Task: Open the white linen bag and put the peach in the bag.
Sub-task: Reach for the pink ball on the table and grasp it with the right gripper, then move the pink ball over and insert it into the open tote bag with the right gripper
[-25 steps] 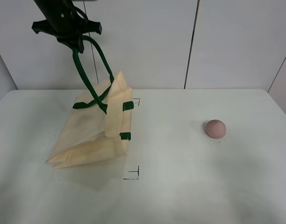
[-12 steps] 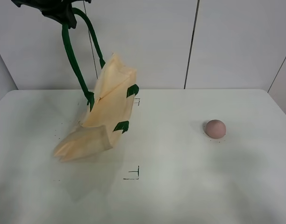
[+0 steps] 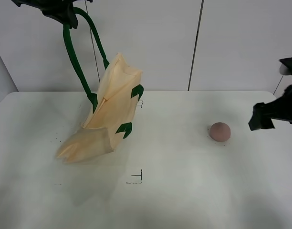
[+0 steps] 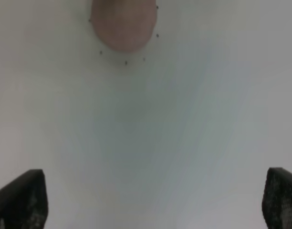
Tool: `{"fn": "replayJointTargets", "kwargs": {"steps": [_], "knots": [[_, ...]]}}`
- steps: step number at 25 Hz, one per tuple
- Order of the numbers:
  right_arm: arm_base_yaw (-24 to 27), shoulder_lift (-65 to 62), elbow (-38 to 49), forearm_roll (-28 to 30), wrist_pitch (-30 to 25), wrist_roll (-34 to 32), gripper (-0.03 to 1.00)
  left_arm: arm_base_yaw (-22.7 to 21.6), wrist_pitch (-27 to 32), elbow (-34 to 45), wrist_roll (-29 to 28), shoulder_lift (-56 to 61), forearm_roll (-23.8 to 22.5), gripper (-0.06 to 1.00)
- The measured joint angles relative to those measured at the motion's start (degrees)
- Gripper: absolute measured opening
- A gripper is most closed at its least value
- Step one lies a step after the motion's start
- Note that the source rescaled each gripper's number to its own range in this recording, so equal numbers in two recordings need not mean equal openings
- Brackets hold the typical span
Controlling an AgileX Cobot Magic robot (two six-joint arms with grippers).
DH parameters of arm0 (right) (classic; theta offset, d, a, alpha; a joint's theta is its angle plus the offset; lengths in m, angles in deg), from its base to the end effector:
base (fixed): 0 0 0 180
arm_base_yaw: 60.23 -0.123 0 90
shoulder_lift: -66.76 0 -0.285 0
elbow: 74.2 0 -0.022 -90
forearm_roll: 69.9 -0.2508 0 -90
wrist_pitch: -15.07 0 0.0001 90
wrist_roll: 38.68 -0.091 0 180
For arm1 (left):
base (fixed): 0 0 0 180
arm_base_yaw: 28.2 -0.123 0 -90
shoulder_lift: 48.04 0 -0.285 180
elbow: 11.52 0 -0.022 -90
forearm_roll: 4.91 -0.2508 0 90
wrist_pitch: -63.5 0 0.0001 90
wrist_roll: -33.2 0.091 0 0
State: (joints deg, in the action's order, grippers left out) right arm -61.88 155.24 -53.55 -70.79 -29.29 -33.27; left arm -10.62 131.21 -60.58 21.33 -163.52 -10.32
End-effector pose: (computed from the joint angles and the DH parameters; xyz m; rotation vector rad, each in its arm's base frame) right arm 0.2770 0.0090 0.2650 -0.1535 2.6743 -0.0027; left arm 0.3921 -0.1159 0.4377 0.1152 2.3369 -0.1356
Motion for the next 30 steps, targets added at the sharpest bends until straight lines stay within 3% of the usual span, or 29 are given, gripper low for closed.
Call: {"fn": "replayJointTargets", "kwargs": {"steps": [8, 18, 22, 24, 25, 28, 30], "knots": [[-3.18, 25.01, -18.84, -0.03, -0.71, 0.97, 1.0, 0.0, 0.0, 0.0, 0.0, 0.0, 0.0, 0.0], [-4.1, 37.64, -20.31, -0.82, 9.31, 0.73, 1.0, 0.0, 0.0, 0.0, 0.0, 0.0, 0.0, 0.0], [-4.1, 40.74, -20.31, -1.71, 10.39, 0.73, 0.99, 0.0, 0.0, 0.0, 0.0, 0.0, 0.0, 0.0], [-4.1, 41.3, -20.31, -1.88, 10.52, 0.73, 0.88, 0.0, 0.0, 0.0, 0.05, 0.0, 0.0, 0.0], [-4.1, 41.48, -20.31, -1.88, 10.65, 0.73, 0.75, 0.0, 0.0, 0.0, 0.05, 0.0, 0.0, 0.0], [-4.1, 41.21, -20.39, -1.94, 10.74, 0.73, 0.21, 0.0, 0.0, 0.0, 0.05, 0.0, 0.0, 0.0], [-4.1, 40.16, -20.46, -2.05, 10.5, 0.73, 0.02, 0.0, 0.0, 0.0, 0.05, 0.0, 0.0, 0.0]]}}
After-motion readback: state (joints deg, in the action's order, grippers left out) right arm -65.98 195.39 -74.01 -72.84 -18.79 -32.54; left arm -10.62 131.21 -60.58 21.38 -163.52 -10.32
